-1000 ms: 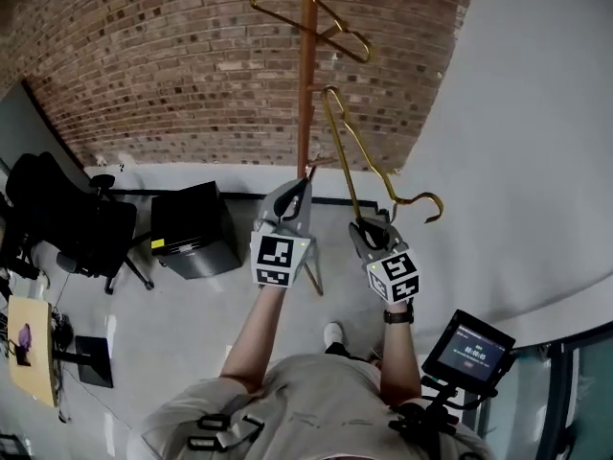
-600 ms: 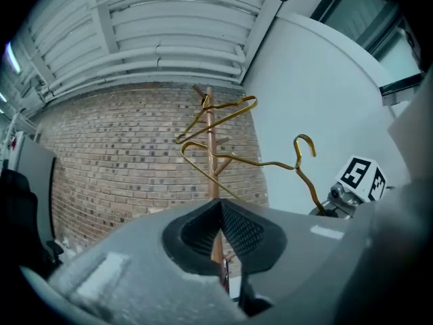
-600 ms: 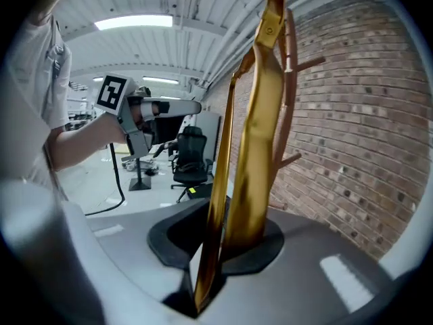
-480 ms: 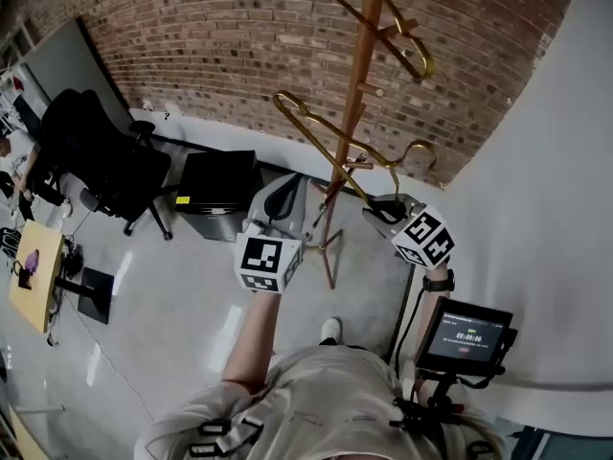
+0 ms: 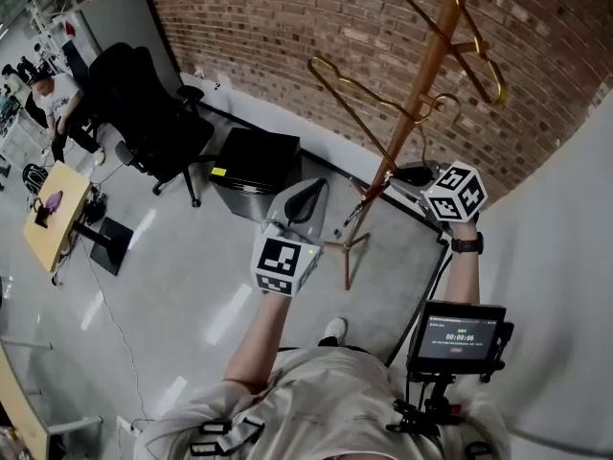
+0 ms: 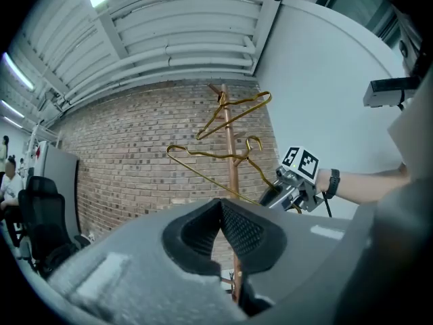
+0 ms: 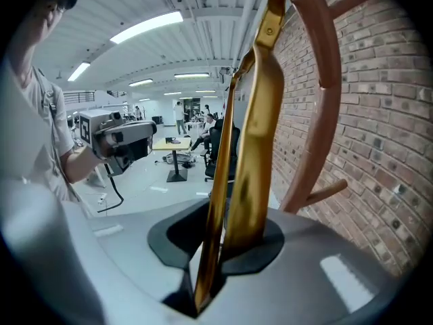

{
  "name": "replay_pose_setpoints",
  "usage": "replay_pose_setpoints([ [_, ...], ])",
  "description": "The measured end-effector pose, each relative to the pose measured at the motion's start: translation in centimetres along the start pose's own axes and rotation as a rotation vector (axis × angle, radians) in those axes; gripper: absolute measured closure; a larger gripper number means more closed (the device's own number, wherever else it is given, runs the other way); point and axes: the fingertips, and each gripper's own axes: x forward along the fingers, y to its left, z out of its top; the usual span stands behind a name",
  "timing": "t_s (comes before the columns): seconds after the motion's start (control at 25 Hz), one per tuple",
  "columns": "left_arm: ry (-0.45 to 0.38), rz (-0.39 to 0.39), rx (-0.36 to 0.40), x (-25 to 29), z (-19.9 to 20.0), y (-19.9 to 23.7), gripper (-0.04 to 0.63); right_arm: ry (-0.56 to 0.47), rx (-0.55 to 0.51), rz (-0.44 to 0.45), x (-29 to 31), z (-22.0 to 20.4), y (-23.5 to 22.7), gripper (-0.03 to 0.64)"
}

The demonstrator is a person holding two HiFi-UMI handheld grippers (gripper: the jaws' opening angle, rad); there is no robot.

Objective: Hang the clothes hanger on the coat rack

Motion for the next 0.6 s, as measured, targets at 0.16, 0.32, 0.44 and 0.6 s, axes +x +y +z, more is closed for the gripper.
replay_pose_setpoints([
  [0.16,0.034,0.021,0.003,-0.2,-1.0,0.4,0.595,-0.032,0.051,0.053,1.6,0.3,-1.5,0.551],
  [0.32,0.066,-0.008,0.009,-2.0,-1.9,0.7,0.595,0.080,0.107,-0.077,3.4,-2.4,-2.3,0.532],
  [0.44,0.083,-0.018,0.007,-3.6,-2.4,1.4,0.595,0.061,0.135,-0.178,4.3,-2.2,-2.8,0.535],
  [0.6,0.089,-0.053,-0.013,-5.0,-3.0,1.6,0.595,0.068,0.031,-0.466,2.3,-2.4,-4.0,0.449],
])
